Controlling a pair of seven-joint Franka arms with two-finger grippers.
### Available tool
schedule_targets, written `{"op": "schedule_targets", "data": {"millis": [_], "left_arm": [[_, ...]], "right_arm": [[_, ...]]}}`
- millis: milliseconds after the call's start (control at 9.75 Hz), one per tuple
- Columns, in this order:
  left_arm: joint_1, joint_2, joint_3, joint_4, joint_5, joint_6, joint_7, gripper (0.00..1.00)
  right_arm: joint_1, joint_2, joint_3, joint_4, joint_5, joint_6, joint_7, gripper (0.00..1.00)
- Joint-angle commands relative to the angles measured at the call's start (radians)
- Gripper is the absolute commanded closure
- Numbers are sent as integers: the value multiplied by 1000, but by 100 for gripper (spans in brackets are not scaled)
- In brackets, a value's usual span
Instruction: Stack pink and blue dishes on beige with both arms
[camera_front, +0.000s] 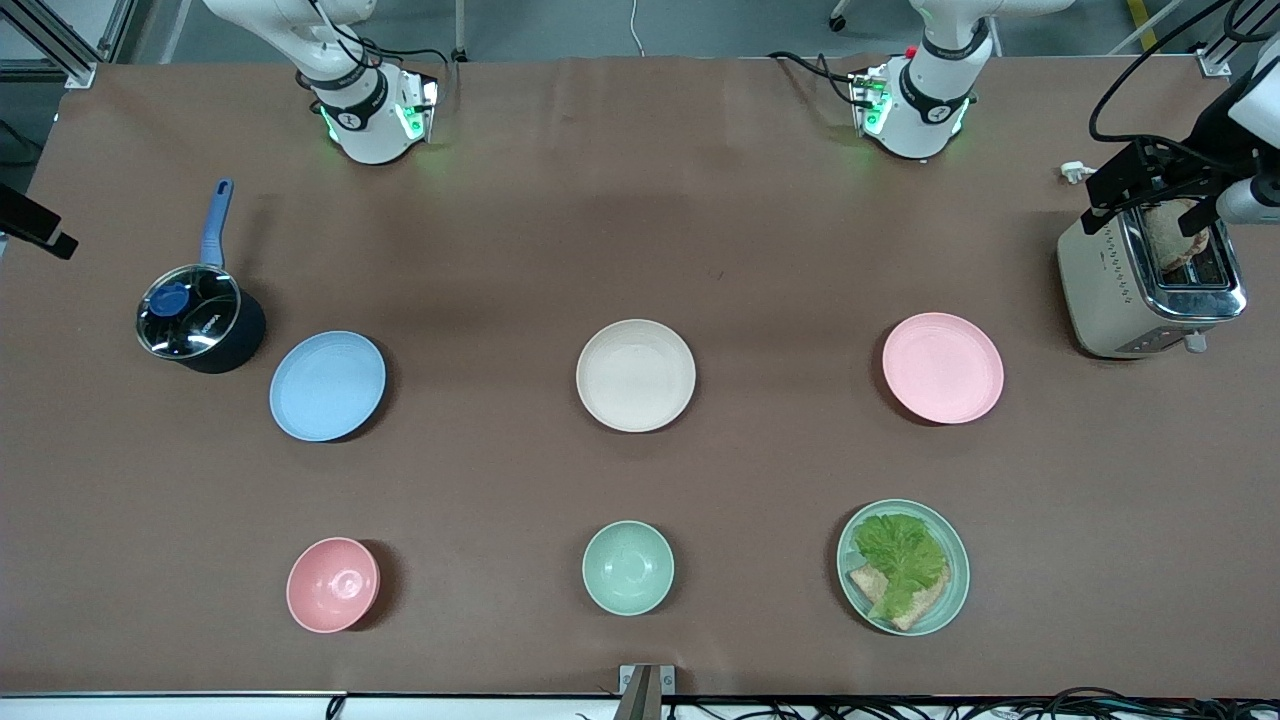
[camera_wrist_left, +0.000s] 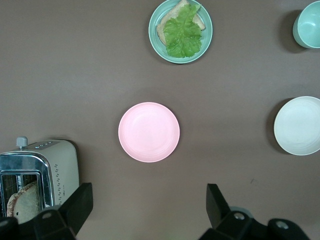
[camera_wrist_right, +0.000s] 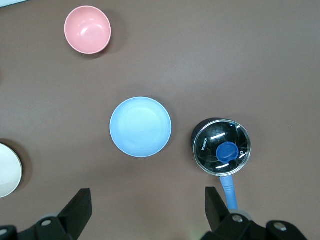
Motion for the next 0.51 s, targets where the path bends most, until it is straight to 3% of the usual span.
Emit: {"op": "schedule_targets", "data": {"millis": [0,410], "left_arm": [[8,-8,-3,-39,-2,5,-5,0],[28,4,20,-48,-17,9,-2,0]], "right_arm": [[-1,-18,-4,-15,15,0,-10,0],[3,-8,-2,-10,12,3,-27,0]]}}
